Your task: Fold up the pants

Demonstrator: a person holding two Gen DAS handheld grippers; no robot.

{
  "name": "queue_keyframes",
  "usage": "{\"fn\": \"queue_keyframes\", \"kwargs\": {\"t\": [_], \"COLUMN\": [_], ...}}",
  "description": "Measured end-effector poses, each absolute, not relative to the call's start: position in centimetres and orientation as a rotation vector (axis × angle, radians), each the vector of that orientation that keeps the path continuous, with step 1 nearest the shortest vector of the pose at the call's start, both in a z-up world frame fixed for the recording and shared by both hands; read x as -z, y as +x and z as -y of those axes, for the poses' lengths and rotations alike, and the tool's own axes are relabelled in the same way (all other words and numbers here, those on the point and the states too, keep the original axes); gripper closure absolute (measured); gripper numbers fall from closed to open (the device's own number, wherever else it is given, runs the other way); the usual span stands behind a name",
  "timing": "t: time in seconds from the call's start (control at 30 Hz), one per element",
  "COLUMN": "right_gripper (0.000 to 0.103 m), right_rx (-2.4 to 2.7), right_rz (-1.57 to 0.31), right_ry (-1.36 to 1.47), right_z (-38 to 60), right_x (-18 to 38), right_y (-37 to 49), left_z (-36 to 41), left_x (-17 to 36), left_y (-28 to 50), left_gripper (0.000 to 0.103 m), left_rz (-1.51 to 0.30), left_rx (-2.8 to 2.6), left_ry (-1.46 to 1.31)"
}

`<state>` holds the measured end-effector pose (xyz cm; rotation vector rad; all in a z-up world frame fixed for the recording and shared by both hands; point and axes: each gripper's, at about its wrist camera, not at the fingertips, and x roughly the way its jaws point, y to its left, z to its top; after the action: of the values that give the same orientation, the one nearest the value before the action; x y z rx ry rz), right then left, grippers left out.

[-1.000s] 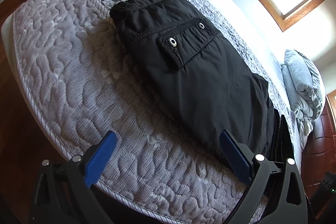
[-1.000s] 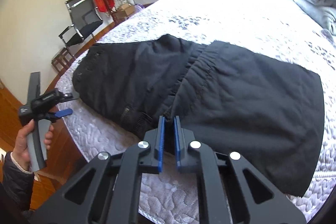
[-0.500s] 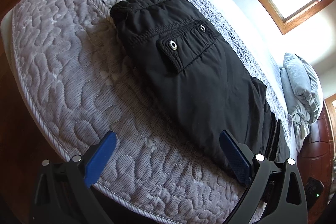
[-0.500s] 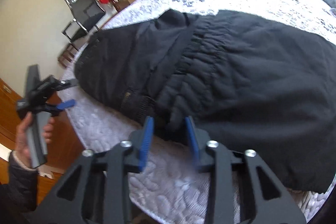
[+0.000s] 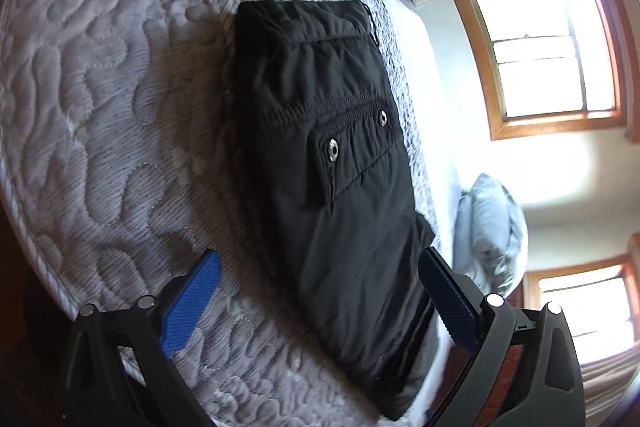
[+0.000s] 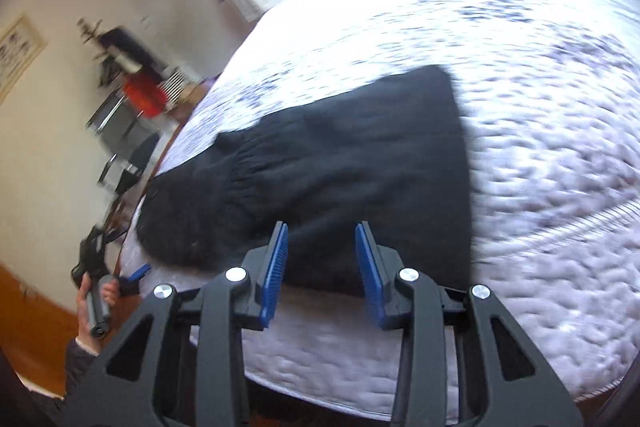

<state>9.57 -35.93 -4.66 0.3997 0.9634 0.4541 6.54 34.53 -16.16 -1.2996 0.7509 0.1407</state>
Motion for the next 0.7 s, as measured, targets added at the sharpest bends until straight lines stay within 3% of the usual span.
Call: {"fn": "queue_keyframes", "kwargs": {"t": [0.17,0.3,0.57,0.7], "right_gripper": [0.062,0.038,0.021,0.021], "right_rx": [-0.338,-0.307,-0.340,-0.390], "right_rz": [-0.974,-0.993,-1.056,-1.099], "right_ry": [0.486,0.554,0.664,0.676], "right_z": [40.4,42.3,43.5,42.8], "right_x": [6.9,8.6,11.3,12.1], "right_y": [9.8,10.2,11.5,12.7], "left_z": [-35.4,-35.8,-35.4,-35.3], "left_x": [17.0,17.6,17.7,18.0], "left_y": [6.5,7.3,10.5,11.5], "left_gripper": [0.004,0.004,0.004,0.004], "left_rz": [-0.730,-0.714,-0.733,-0.752], "left_rx": [-0.130,-0.111,-0.097,-0.096], "left_ry": [-1.332,-1.377,-1.381,-1.362]}}
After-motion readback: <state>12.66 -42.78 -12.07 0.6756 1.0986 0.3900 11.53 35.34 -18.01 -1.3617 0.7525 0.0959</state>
